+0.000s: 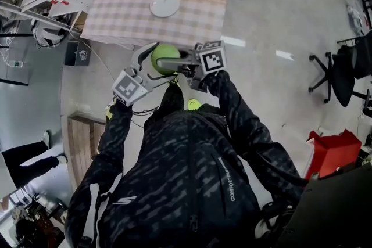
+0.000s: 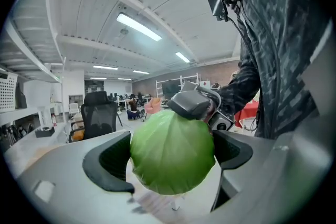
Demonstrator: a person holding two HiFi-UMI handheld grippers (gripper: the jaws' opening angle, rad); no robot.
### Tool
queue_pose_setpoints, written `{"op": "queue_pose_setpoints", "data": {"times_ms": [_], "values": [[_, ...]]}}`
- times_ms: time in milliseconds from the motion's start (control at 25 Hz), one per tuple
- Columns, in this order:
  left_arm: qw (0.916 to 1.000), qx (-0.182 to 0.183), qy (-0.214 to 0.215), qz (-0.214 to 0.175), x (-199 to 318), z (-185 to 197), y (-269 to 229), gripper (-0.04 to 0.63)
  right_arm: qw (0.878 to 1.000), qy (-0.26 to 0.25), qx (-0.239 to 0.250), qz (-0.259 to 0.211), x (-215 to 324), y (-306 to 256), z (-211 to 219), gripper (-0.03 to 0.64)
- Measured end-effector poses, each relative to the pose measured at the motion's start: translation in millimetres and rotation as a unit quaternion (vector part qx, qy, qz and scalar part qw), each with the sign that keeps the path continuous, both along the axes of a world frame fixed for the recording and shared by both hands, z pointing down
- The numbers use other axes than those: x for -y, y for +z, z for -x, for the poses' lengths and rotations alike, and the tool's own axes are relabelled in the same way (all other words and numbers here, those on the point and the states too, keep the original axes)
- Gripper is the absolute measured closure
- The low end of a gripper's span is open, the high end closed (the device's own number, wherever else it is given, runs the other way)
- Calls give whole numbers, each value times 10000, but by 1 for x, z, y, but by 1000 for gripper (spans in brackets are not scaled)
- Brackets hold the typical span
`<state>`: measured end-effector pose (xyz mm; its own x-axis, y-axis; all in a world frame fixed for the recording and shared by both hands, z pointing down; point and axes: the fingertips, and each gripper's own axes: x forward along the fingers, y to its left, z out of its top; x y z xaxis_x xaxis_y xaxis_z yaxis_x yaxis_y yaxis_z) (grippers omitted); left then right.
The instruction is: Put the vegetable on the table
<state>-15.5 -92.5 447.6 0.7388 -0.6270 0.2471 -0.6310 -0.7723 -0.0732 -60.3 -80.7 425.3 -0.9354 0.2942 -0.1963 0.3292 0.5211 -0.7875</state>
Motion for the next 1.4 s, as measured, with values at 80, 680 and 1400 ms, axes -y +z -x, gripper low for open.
{"op": "queue_pose_setpoints", "data": {"times_ms": [80, 680, 1400], "values": [[10000, -6, 48, 44, 12, 7, 5, 115, 9999, 57, -83, -6, 12, 5, 8, 443], [9990, -273, 265, 252, 92, 52, 32, 117, 9967, 462, -663, 42, 98, 37, 55, 430], [9962, -376, 517, 586, 168, 99, 76, 117, 9912, 405, -1263, -42, 173, 89, 98, 370]]}}
